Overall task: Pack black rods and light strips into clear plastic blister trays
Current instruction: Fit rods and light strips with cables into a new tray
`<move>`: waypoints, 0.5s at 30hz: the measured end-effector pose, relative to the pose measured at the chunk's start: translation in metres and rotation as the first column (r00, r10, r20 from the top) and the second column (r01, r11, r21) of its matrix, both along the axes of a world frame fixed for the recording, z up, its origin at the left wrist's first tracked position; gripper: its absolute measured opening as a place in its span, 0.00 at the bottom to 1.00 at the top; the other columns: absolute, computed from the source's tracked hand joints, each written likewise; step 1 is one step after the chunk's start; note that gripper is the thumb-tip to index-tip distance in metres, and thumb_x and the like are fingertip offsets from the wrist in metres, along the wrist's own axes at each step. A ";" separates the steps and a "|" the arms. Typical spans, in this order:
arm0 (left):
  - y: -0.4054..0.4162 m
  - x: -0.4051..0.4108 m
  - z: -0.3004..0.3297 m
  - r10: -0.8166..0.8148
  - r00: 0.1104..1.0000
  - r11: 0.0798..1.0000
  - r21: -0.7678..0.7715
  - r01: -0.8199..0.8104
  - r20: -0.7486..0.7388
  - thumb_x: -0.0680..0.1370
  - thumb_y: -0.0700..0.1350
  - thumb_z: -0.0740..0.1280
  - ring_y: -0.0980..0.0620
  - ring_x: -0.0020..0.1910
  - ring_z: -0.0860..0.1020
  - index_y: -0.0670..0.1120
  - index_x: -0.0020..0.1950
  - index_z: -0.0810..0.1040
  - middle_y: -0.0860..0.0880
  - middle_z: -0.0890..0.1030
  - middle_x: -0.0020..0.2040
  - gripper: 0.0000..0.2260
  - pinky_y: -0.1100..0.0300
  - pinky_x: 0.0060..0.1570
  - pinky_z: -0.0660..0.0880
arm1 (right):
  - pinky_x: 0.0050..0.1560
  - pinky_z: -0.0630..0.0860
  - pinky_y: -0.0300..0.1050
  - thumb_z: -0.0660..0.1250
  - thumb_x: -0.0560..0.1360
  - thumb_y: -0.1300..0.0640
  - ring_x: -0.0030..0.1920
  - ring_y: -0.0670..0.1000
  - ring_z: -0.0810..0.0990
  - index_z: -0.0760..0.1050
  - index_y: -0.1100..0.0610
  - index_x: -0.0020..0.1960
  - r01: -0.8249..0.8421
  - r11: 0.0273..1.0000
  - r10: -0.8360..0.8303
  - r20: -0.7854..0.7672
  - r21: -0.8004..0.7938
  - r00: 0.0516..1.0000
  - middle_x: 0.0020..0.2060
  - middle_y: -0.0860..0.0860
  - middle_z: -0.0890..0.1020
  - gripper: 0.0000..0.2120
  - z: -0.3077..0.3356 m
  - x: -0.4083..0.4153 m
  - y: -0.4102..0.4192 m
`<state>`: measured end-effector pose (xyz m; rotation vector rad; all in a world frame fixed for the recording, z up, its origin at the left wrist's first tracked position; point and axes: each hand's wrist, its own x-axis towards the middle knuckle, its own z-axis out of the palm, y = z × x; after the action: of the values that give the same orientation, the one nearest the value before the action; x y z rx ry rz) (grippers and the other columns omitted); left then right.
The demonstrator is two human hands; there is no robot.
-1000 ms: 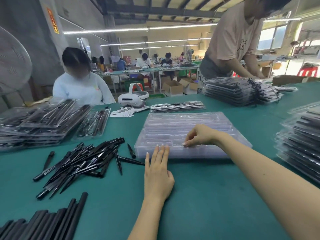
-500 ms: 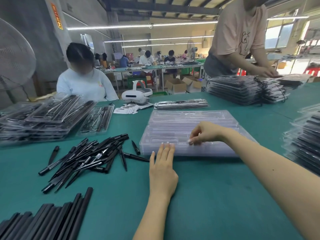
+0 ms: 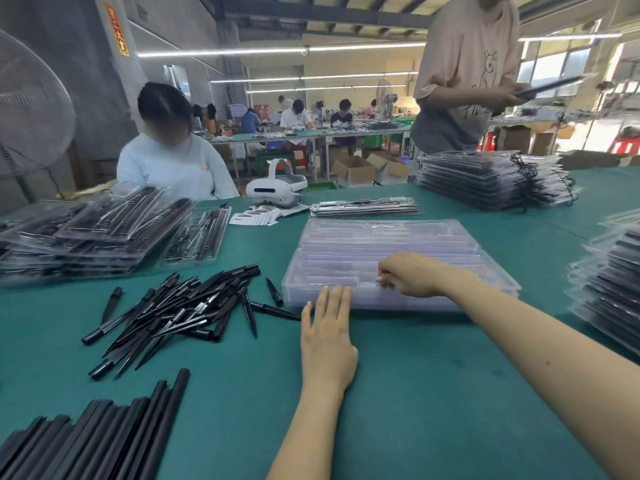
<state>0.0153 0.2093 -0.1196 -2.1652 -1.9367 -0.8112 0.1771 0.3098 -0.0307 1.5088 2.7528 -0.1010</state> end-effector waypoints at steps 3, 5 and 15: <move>0.000 0.000 -0.001 0.012 1.000 1.000 -0.020 -0.012 -0.010 0.71 0.33 0.55 0.55 0.77 0.43 0.51 0.78 0.45 0.54 0.48 0.79 0.38 0.55 0.74 0.41 | 0.40 0.68 0.41 0.64 0.79 0.52 0.42 0.50 0.75 0.73 0.53 0.44 -0.009 0.996 -0.004 -0.153 -0.085 0.988 0.40 0.48 0.78 0.07 0.005 0.004 0.001; 0.000 0.000 -0.002 0.012 1.000 1.000 -0.027 -0.012 0.001 0.71 0.33 0.55 0.55 0.77 0.42 0.51 0.78 0.44 0.55 0.47 0.79 0.39 0.56 0.74 0.43 | 0.37 0.67 0.35 0.66 0.77 0.49 0.39 0.46 0.74 0.75 0.52 0.45 -0.033 0.996 0.016 -0.217 -0.077 0.976 0.38 0.45 0.76 0.07 0.006 0.002 -0.001; 0.003 -0.001 0.000 -0.013 0.999 0.999 -0.031 0.014 0.050 0.70 0.32 0.54 0.57 0.76 0.43 0.53 0.78 0.43 0.56 0.46 0.78 0.40 0.58 0.72 0.49 | 0.45 0.73 0.42 0.68 0.77 0.55 0.41 0.48 0.76 0.82 0.59 0.46 -0.095 0.995 0.084 -0.346 -0.015 0.934 0.40 0.50 0.82 0.08 -0.001 -0.037 0.003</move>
<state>0.0145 0.2119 -0.1200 -2.1988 -1.9730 -0.8507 0.1404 0.3127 -0.0319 1.4793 3.0629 -0.4489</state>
